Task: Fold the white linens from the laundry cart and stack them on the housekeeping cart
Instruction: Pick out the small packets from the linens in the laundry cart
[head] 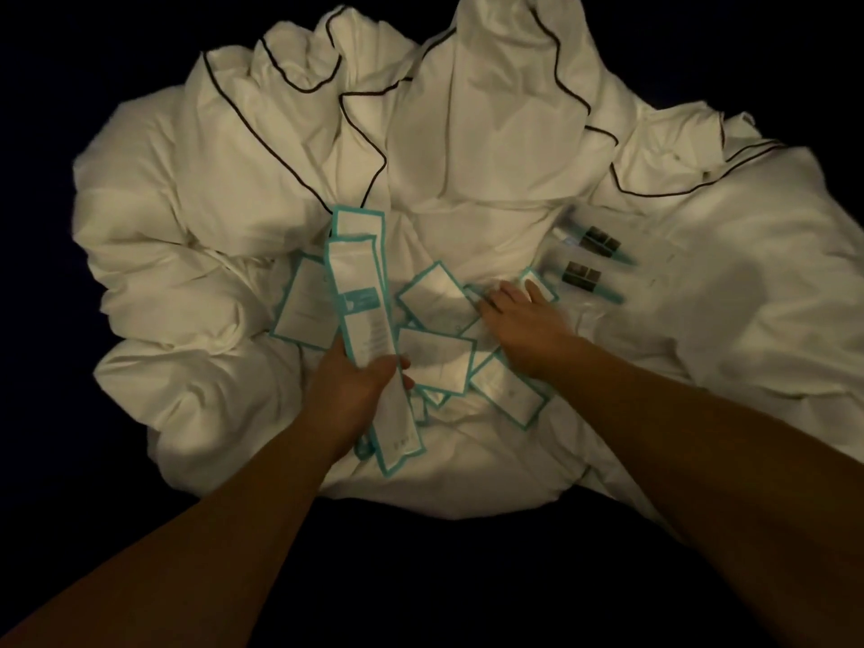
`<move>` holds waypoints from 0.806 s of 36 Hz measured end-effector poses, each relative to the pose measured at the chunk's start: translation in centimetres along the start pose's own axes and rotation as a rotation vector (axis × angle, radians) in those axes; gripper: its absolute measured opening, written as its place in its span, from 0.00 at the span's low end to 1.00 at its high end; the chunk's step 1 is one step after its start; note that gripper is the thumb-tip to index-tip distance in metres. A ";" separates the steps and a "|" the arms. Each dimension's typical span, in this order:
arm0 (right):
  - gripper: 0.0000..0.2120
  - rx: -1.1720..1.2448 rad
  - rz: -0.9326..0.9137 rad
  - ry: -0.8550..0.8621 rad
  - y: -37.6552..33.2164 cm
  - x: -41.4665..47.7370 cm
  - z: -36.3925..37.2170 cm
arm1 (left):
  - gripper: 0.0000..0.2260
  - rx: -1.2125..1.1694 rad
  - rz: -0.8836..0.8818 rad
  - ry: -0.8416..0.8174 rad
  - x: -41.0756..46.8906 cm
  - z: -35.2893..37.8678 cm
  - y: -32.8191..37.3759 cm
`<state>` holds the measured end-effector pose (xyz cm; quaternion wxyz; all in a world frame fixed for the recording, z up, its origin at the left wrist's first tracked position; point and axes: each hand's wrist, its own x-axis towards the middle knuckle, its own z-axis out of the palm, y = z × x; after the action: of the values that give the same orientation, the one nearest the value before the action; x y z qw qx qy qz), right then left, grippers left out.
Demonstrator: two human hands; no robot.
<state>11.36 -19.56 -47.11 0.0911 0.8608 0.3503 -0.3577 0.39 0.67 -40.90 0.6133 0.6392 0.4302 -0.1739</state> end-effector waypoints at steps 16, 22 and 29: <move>0.13 0.646 0.421 0.073 2.8 -6.1 -4.5 | 0.04 -0.011 0.045 0.052 -1.6 2.2 2.1; 0.09 1.448 0.353 0.161 -1.9 -7.6 -6.4 | 0.07 -0.058 0.091 0.033 -2.5 3.4 3.6; 0.10 1.963 0.268 0.277 -7.3 -7.9 -6.2 | 0.02 -0.136 0.104 -0.019 -3.0 3.9 3.7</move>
<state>5.91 -15.91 -36.53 -0.6621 0.6213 -0.1928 -0.3720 2.70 -3.49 -37.01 0.6675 0.6160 0.4013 -0.1184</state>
